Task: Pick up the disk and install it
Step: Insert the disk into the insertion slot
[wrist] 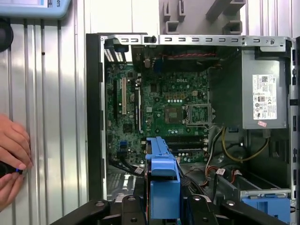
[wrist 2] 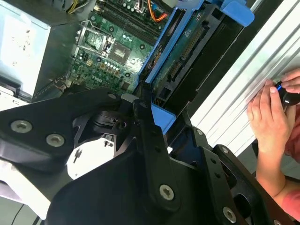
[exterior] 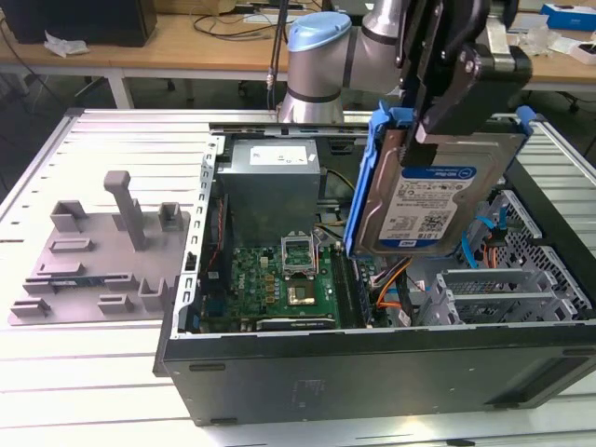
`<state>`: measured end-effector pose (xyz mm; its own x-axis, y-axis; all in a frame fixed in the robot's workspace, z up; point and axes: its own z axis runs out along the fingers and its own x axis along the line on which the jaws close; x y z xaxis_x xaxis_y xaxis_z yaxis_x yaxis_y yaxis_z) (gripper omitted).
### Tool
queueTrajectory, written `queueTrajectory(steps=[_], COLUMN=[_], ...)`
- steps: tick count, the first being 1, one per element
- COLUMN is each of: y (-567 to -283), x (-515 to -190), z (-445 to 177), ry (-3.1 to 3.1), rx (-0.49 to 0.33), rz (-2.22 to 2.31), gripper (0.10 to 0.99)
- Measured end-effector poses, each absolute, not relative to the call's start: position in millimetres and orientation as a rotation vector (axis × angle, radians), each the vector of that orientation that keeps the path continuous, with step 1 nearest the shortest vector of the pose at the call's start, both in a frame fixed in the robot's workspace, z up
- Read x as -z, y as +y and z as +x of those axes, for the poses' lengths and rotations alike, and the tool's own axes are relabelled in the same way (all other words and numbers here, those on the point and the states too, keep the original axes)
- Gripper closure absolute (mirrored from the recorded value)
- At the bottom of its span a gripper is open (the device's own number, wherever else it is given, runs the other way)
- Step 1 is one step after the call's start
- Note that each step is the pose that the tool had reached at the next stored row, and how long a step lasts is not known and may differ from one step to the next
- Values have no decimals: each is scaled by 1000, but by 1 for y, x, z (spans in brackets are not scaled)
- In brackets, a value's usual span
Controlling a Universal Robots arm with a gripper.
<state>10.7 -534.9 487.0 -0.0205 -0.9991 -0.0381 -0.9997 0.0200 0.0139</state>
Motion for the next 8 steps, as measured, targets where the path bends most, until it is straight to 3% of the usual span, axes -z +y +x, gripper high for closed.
queueTrajectory(steps=[8], y=[-540], x=[-485], z=[30], ry=[2235], rx=[-62], rz=[-2177], gripper=[718])
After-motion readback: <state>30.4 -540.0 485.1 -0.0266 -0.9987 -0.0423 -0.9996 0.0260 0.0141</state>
